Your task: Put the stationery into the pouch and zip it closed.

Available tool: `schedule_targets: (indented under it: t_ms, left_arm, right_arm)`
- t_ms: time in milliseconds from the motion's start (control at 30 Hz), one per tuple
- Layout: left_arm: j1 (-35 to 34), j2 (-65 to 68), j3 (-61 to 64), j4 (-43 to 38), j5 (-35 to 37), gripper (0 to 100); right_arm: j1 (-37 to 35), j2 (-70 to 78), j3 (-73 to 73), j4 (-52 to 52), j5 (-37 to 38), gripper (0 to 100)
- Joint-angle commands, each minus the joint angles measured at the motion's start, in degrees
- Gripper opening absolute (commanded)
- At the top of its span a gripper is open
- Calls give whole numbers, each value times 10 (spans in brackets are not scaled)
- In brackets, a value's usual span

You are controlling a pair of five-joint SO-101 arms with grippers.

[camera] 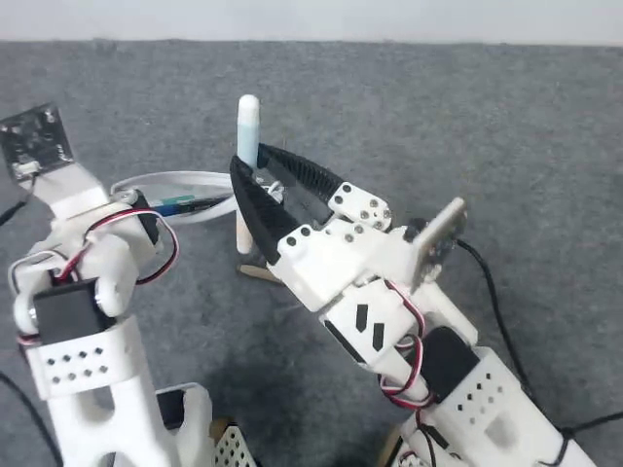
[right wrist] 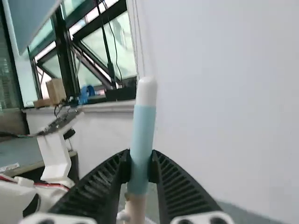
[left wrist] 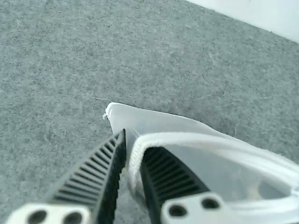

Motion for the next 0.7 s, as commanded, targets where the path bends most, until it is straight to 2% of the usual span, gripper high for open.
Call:
schedule_targets:
  t_ms: [0,233,533,667]
  left_arm:
    - [4,1,-28,-6,11,9]
    - [4,1,-28,-6,11,9]
    - [4,1,-27,-5,11,9]
    - [4,1,-27,-5,11,9]
  right_arm:
    - [-4,-17,5,-66,21,7]
    - [-3,4,22,-146,21,7]
    - [-1,150,22,-300,22,7]
    - [-3,206,22,-332,76,7]
